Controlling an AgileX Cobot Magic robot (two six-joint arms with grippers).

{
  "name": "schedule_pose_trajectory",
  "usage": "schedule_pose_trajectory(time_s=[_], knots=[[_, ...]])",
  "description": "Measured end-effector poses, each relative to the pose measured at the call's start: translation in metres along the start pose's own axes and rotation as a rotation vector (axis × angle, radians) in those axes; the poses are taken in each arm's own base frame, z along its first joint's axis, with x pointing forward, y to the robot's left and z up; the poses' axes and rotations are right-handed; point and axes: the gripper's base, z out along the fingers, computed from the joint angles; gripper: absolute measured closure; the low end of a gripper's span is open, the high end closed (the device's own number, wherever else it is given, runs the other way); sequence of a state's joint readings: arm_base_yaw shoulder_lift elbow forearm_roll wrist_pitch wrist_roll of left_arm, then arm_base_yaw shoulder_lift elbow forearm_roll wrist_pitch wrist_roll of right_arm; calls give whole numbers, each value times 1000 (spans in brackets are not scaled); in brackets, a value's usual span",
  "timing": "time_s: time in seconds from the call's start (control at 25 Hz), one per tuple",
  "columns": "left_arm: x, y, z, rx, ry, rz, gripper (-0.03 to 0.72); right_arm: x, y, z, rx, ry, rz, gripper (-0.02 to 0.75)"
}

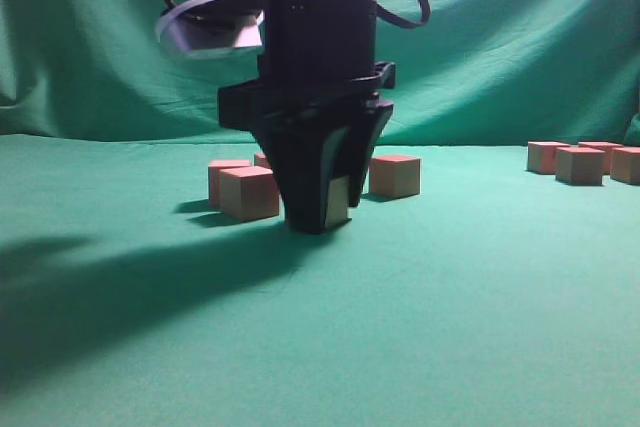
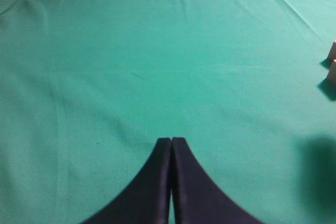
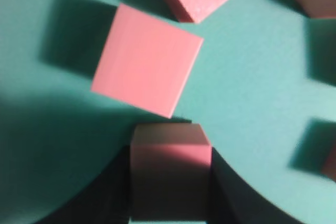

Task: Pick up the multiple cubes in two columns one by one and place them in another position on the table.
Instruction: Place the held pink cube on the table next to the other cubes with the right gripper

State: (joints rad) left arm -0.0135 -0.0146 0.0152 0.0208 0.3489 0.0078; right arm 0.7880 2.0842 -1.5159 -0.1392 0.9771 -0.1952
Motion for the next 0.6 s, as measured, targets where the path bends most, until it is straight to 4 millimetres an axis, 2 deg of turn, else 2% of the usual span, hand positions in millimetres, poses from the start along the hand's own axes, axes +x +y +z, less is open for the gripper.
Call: schedule_pose_trajectory(time_s=[0.16,0.24,0.32,0.36,0.4,0.6], knots=[[0,0,0,0,0,0,688,0,1,-1,-2,11,-1,167],[0,0,0,0,0,0,688,0,1,-3,-2,11,3,89],[0,0,0,0,0,0,688,1,2,-8,-4,8,8,97],[0,0,0,0,0,0,688,1,2,-12,-3,-2,12,55],[0,0,0,0,0,0,688,2,1,-18,-1,-12,22,70],[0,0,0,0,0,0,688,11,-2,-65,12,-44,71,70]])
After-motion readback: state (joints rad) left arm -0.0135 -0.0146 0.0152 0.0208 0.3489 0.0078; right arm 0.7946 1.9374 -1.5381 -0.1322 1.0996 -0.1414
